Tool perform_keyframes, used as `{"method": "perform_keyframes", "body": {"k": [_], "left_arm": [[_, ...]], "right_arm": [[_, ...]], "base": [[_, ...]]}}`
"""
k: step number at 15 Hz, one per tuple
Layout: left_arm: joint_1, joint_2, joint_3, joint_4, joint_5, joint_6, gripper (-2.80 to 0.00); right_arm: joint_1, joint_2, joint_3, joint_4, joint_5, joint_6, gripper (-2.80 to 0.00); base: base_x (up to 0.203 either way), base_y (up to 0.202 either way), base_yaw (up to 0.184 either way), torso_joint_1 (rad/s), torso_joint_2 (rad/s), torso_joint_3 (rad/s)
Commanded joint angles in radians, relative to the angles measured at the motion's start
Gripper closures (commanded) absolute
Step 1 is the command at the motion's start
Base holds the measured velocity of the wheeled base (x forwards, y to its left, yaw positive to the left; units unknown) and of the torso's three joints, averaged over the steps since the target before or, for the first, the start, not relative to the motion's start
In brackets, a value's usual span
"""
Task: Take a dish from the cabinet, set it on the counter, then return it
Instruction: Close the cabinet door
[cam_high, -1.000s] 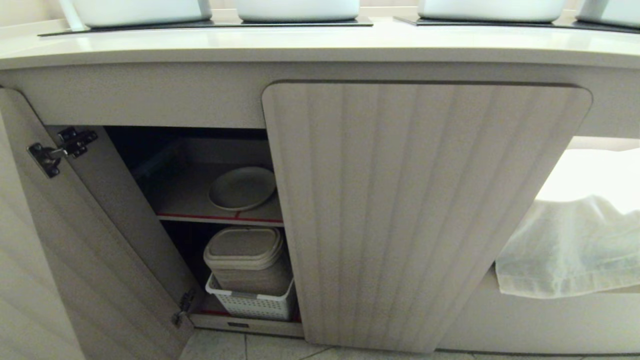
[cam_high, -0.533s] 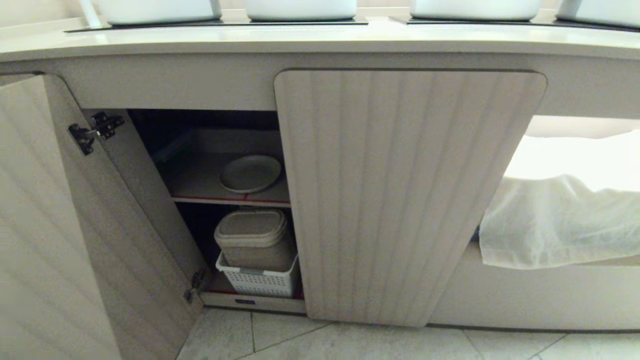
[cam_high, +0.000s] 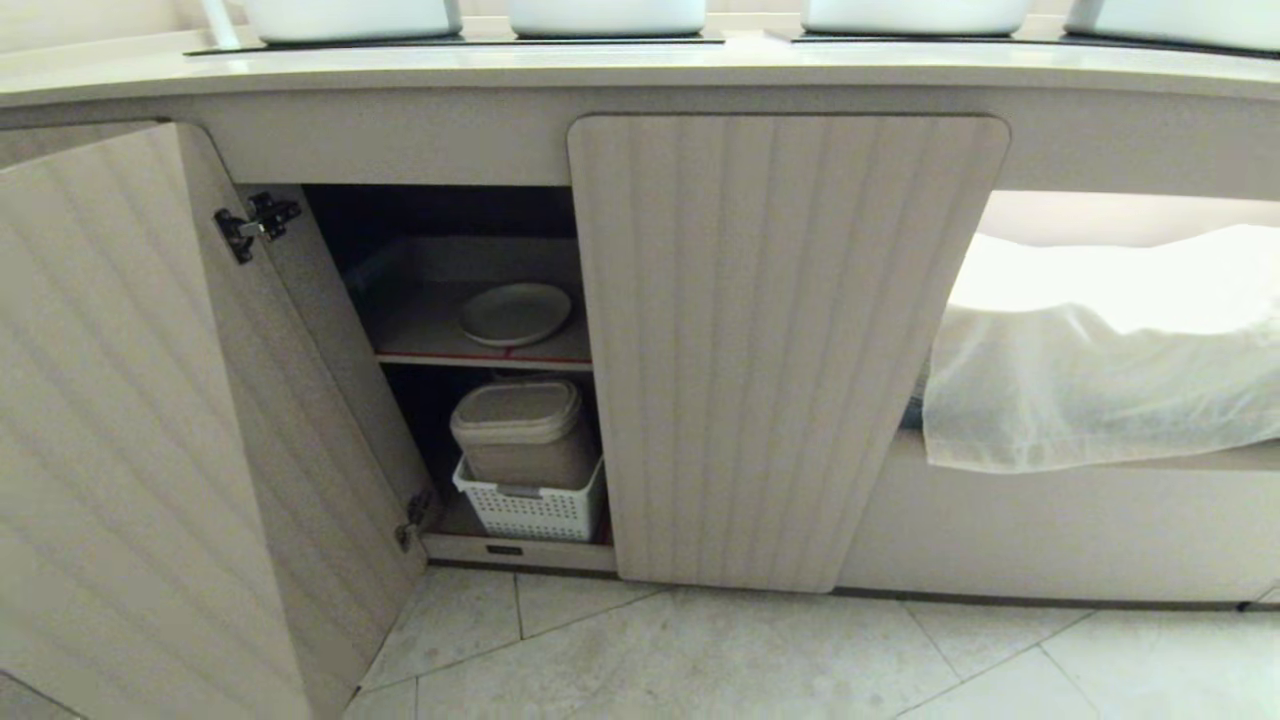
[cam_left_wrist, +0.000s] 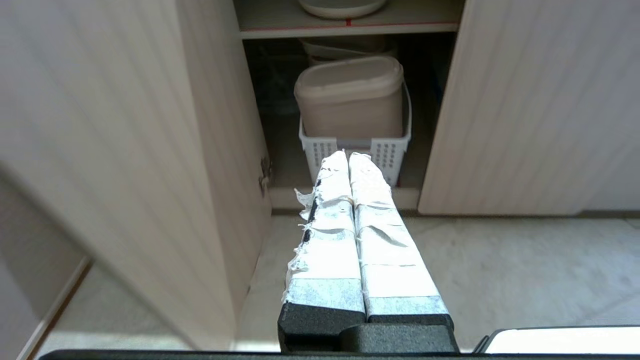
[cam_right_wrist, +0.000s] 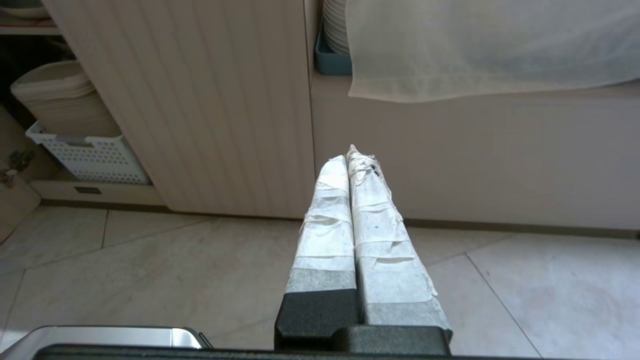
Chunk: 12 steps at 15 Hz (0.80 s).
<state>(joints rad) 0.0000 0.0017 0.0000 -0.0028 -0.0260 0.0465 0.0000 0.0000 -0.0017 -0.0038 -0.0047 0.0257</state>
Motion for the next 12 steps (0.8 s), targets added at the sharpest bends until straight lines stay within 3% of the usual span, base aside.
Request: {"method": "perform_keyframes", "body": {"k": [1,9,12], "left_arm": [[0.000,0.001,0.000,0.000,0.000,-0.001,0.00],[0.000,0.001,0.000,0.000,0.000,-0.004,0.00],[0.000,0.001,0.000,0.000,0.000,-0.002,0.00]], "right_arm": [[0.000,0.001,0.000,-0.001,0.000,0.000,0.00],[0.000,0.000,0.000,-0.001,0.000,0.000,0.00],[0.000,0.000,0.000,-0.001,0.000,0.000,0.00]], "base": [[-0.190,0.000,-0.007,-0.001,0.00,0.002],[-0.194,0.000,-0.002,0.001,0.00,0.003],[-0.070,0.000,-0.001,0.002,0.00,0.002]]}}
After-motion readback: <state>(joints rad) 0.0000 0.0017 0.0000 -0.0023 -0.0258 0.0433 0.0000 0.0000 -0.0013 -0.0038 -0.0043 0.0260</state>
